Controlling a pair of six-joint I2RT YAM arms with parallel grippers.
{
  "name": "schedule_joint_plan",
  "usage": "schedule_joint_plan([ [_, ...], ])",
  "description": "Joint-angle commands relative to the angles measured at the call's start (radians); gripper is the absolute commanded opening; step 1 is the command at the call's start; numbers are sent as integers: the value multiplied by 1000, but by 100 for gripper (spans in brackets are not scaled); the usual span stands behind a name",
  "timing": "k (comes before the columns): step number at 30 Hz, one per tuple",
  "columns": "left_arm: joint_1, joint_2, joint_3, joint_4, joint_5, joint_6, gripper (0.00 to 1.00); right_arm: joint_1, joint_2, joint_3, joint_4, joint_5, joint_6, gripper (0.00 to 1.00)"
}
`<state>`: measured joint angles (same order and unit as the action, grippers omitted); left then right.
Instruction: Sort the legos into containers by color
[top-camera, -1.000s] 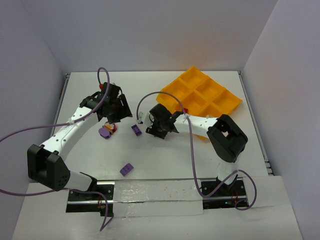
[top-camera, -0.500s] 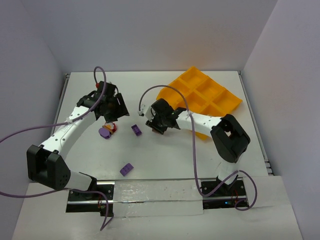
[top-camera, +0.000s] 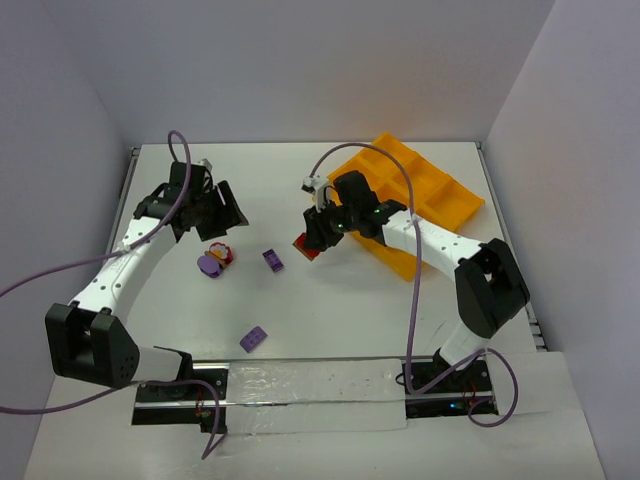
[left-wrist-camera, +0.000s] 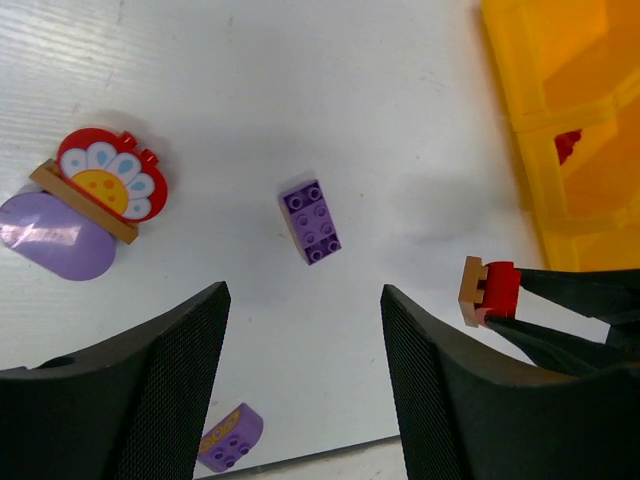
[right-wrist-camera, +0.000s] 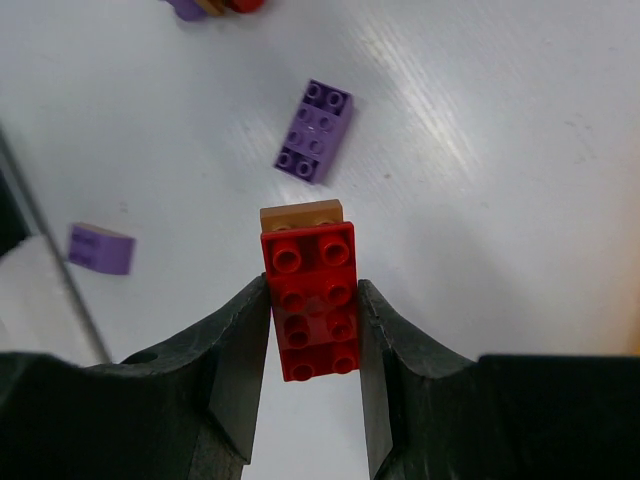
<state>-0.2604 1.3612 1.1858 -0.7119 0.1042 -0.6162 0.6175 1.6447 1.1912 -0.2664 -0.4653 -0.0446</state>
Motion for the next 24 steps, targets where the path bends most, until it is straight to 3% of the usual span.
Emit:
schedule_joint_plan([
  [1, 2, -51, -40, 106, 105, 39, 70, -55, -59, -15, 99, -214, 166, 18],
  [5, 8, -82, -81, 168, 181, 55, 70, -92, -77, -33, 166, -288, 263, 19],
  [16, 90, -211, -297, 531, 652, -68, 70, -160, -104, -76, 361, -451, 497, 19],
  [24, 92, -253, -403, 846, 845, -210, 71, -195, -74, -24, 337, -564, 576, 22],
])
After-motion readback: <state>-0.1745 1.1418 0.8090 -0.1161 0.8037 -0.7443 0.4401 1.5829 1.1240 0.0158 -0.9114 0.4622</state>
